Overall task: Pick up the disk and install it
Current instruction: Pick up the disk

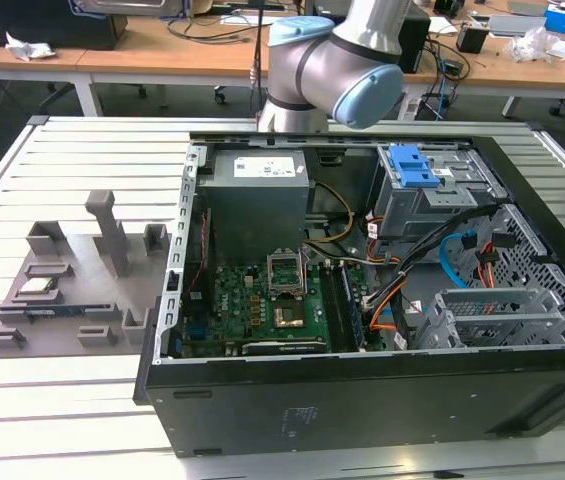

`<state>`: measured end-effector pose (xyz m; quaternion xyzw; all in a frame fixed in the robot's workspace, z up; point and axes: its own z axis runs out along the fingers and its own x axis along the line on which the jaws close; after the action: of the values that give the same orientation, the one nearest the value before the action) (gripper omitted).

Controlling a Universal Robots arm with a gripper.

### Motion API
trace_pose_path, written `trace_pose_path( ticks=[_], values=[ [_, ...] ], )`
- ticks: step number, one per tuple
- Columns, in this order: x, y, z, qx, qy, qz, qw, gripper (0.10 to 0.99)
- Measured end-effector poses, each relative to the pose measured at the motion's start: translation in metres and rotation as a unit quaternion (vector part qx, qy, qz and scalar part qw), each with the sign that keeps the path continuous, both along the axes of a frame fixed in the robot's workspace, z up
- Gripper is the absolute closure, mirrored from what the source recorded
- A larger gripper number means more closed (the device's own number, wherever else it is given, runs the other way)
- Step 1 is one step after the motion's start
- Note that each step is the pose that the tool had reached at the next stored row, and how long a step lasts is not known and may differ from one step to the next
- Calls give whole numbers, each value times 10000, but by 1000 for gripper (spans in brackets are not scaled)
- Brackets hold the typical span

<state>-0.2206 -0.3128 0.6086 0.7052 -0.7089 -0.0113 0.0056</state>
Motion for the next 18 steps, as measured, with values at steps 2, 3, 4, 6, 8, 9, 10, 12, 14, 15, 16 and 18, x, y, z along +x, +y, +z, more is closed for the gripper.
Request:
trace_pose_path(
  ticks=[2, 3, 4, 6, 8, 9, 10, 12, 14, 15, 16, 18],
  values=[
    [91, 1, 0, 0, 6, 1, 10000, 722],
    [126, 1, 0, 0, 9, 0, 10000, 722],
    [158, 2, 0, 0, 11, 0, 10000, 722],
    [246, 3, 0, 0, 18, 1, 10000, 722],
    [332, 4, 0, 0, 24, 0, 10000, 722],
    [414, 5, 0, 0, 29, 1, 10000, 722],
    [447, 5, 0, 0, 32, 1, 10000, 722],
    [555, 6, 0, 0, 41, 0, 10000, 722],
    [692, 6, 0, 0, 53, 0, 10000, 722],
    [763, 6, 0, 0, 58, 0, 10000, 722],
    [794, 6, 0, 0, 61, 0, 10000, 722],
    [869, 6, 0, 0, 67, 1, 10000, 722]
  ],
)
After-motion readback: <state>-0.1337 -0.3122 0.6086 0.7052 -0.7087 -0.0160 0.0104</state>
